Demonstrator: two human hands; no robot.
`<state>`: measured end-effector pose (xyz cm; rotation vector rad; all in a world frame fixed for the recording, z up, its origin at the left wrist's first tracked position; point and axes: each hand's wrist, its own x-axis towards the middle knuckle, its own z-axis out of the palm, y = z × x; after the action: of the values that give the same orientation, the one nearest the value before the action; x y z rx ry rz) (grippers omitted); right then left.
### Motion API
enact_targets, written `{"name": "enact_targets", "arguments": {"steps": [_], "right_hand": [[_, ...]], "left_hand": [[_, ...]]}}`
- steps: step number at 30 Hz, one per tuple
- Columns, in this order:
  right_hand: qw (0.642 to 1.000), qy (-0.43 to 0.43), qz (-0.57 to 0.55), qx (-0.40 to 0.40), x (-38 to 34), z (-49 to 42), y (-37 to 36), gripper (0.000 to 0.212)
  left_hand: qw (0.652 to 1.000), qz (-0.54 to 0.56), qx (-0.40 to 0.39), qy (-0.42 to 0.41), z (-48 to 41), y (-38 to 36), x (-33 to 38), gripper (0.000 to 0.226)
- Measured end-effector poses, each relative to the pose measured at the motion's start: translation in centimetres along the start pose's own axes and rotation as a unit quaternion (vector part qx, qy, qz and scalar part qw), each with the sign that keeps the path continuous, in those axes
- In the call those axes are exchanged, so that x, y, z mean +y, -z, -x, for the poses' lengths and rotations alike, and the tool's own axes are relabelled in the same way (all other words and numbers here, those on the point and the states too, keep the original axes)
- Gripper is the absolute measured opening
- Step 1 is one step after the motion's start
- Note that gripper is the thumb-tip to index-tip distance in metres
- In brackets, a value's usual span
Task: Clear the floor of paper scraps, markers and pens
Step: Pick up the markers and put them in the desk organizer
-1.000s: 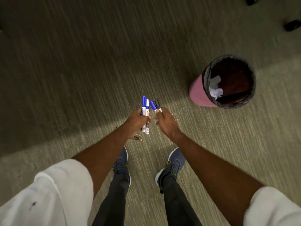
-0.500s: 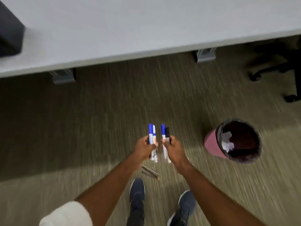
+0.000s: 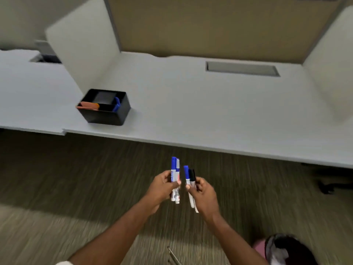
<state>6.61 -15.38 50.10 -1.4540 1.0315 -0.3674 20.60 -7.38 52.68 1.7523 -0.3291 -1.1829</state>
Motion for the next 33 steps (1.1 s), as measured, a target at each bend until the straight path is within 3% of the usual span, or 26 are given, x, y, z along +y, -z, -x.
{"name": "enact_targets", "arguments": {"steps": [7, 14, 26, 29, 33], "right_hand": [[0.995, 0.073, 0.057, -0.043, -10.1, 0.1, -0.9, 0.030], [0.989, 0.115, 0.072, -0.051, -18.4, -0.3, -6.7, 0.032], [0.986, 0.142, 0.073, 0.039, -28.5, -2.3, -19.6, 0.041], [0.985, 0.131, 0.087, 0.064, -29.5, -3.1, -21.2, 0.042], [0.985, 0.125, 0.091, 0.078, -30.9, -4.9, -22.5, 0.043]], "left_hand": [[0.997, 0.040, 0.023, -0.064, 4.7, 4.6, 7.9, 0.031], [0.990, 0.050, 0.063, -0.116, 6.3, 12.2, 12.6, 0.030], [0.986, 0.003, 0.043, -0.161, 5.7, 27.1, 17.9, 0.032], [0.982, -0.042, 0.061, -0.175, 4.8, 29.3, 19.3, 0.045], [0.981, -0.043, 0.084, -0.167, 3.2, 31.2, 20.1, 0.045]]}}
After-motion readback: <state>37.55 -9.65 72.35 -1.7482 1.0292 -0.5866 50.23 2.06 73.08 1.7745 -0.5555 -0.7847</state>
